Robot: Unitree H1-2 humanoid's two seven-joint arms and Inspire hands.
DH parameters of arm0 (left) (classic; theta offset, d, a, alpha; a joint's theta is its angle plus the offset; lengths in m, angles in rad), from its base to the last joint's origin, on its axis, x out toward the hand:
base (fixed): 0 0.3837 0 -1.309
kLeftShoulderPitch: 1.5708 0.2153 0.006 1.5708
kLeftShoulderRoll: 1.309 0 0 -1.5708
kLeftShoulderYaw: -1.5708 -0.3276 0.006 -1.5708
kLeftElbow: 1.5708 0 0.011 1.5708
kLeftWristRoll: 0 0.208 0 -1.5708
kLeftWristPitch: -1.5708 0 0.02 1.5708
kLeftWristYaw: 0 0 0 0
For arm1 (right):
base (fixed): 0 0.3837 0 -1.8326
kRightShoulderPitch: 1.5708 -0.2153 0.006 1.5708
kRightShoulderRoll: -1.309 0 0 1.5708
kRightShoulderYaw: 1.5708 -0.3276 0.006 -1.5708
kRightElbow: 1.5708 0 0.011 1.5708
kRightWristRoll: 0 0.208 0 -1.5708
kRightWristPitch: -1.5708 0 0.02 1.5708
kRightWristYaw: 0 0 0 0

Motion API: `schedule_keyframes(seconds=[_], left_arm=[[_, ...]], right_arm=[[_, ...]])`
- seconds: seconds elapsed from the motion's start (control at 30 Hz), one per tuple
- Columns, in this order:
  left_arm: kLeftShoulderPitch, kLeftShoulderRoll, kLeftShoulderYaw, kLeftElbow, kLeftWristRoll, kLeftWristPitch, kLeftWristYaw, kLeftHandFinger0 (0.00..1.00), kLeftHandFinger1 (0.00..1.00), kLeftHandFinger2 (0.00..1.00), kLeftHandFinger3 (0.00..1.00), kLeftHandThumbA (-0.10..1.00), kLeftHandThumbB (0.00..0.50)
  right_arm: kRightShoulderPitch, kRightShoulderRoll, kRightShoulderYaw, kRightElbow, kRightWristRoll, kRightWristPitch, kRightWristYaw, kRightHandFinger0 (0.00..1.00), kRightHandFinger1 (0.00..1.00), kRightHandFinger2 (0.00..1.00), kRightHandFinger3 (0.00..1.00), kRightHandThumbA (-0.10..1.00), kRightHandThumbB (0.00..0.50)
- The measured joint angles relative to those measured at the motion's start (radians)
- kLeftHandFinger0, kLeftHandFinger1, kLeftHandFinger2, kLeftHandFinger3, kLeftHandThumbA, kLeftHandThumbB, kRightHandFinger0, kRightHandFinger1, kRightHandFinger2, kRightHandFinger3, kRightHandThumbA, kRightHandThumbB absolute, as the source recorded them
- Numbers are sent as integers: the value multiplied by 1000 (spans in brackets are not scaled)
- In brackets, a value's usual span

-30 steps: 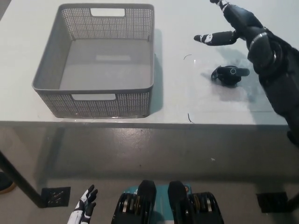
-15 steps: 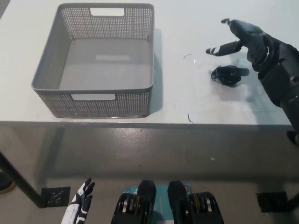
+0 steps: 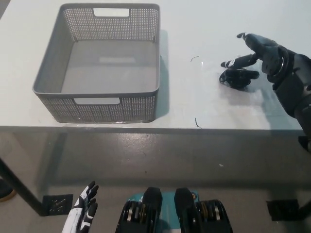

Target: Use the right hand to pick up a webcam and put it into a container on the left side

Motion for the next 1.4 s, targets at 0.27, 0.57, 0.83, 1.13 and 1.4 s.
schedule_keyframes(seconds=[0.27,0.57,0.83,1.13,1.4], left_arm=[[-5,2,-1,1,3,0,0,1000,1000,1000,1000,990,33],[-8,4,-3,1,14,0,0,1000,1000,1000,1000,984,29],[-20,4,-4,1,22,1,0,1000,1000,1000,1000,991,37],[-29,4,-4,1,25,2,0,1000,1000,1000,1000,992,17],[-33,9,-4,1,30,3,0,1000,1000,1000,1000,1000,8]], right_arm=[[52,1,0,27,23,-5,7,1000,1000,1000,1000,766,492],[86,12,6,50,26,-15,4,1000,1000,1000,1000,797,481],[88,16,10,60,29,-23,-20,1000,1000,1000,1000,666,430],[132,14,-47,59,56,-109,-206,0,387,797,820,-100,142],[166,15,-94,62,90,-195,-369,8,452,874,827,-100,136]])
